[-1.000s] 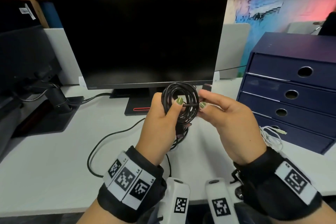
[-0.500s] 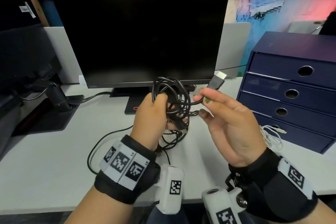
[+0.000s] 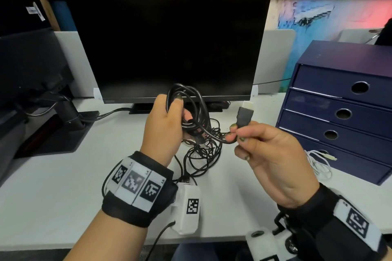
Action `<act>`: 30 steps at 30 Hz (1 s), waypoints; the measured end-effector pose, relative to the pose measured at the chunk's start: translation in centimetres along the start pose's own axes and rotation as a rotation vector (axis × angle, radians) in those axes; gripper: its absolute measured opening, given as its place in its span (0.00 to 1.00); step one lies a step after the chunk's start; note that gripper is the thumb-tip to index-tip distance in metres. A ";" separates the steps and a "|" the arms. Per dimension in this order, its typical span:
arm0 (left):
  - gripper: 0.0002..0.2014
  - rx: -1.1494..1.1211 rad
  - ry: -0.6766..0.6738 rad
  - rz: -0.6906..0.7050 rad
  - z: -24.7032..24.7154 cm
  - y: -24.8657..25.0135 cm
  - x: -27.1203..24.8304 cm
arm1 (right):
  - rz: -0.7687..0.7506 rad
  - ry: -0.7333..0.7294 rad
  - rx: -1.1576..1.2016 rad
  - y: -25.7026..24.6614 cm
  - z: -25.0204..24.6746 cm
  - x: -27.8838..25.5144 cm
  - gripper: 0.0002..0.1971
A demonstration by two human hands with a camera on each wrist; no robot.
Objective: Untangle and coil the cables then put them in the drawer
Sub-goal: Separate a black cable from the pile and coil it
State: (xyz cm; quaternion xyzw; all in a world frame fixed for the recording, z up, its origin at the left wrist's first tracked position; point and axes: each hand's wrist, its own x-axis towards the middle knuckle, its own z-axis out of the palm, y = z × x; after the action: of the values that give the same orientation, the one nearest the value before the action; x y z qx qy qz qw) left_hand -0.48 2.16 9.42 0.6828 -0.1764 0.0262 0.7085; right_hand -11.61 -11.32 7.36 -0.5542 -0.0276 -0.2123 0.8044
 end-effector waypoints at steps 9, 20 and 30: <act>0.05 0.407 -0.333 0.398 0.1 0.7 -1.6 | 0.197 0.149 -0.191 -0.2 -1.2 1.7 0.13; 0.10 0.408 -0.447 0.305 0.9 0.7 -1.8 | -0.014 -0.012 -0.475 -0.3 -1.2 1.5 0.18; 0.16 0.189 -0.591 0.116 0.9 0.9 -2.4 | 0.088 -0.009 -0.256 -0.1 -1.7 1.6 0.15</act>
State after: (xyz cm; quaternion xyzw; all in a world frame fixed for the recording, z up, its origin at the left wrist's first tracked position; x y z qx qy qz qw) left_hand -3.16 1.79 9.65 0.7126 -0.4101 -0.1168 0.5571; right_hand -10.48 -13.41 7.27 -0.6540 0.0202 -0.1761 0.7354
